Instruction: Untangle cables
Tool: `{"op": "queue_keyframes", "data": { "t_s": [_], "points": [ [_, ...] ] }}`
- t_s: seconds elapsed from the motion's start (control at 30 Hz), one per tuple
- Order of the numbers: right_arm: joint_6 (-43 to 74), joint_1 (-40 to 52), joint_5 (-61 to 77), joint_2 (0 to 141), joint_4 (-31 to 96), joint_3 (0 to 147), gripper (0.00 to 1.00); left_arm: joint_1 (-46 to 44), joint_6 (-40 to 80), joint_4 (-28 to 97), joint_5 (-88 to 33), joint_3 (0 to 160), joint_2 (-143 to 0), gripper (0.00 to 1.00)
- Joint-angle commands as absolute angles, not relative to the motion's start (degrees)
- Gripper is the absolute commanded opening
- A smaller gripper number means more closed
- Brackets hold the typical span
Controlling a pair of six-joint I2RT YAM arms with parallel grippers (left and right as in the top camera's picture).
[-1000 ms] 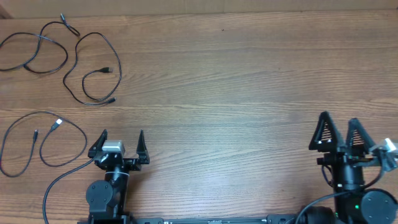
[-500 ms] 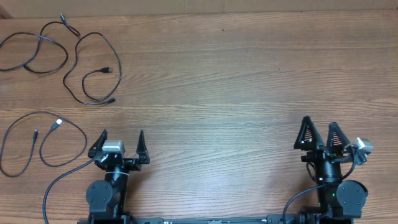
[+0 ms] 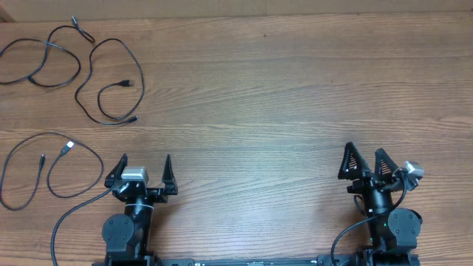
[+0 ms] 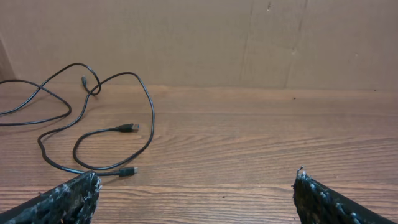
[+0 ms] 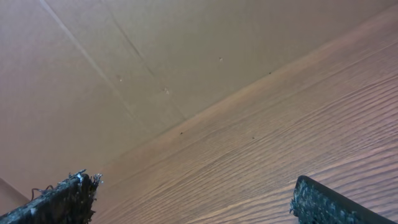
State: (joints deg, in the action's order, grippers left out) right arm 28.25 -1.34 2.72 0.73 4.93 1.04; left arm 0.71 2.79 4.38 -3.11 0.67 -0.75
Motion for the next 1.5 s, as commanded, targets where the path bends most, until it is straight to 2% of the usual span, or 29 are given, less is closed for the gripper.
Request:
{"op": "queue_keyframes", "data": {
  "t_s": [0.0, 0.5, 0.57, 0.6, 0.67, 0.8, 1.47],
  "points": [
    [27.99, -0.84, 2.42, 0.12, 4.58, 0.45, 1.0, 0.38, 1.85, 4.38, -2.37, 0.27, -0.32, 1.0],
    [27.07, 1.26, 1.63, 0.12, 4.97, 0.47, 1.0, 0.38, 1.85, 4.38, -2.37, 0.27, -0.32, 1.0],
    [21.69, 1.72, 1.85, 0.12, 4.97, 0.47, 1.0, 0.38, 1.85, 4.38, -2.37, 0.27, -0.32, 1.0],
    [13.23, 2.87, 2.17, 0.12, 4.95, 0.47, 1.0, 0.38, 1.85, 4.38, -2.37, 0.27, -0.32, 1.0],
    [3.92, 3.99, 2.13, 0.12, 4.95, 0.47, 1.0, 0.38, 1.85, 4.38, -2.37, 0.27, -0.32, 0.99],
    [-10.09, 4.12, 1.08, 0.12, 4.99, 0.47, 1.0, 0.38, 1.85, 4.38, -2.37, 0.27, -0.32, 1.0],
    [-11.92, 5.45, 0.78, 0.12, 4.99, 0.47, 1.0, 0.38, 1.85, 4.38, -2.37, 0.27, -0.32, 1.0]
  ]
}}
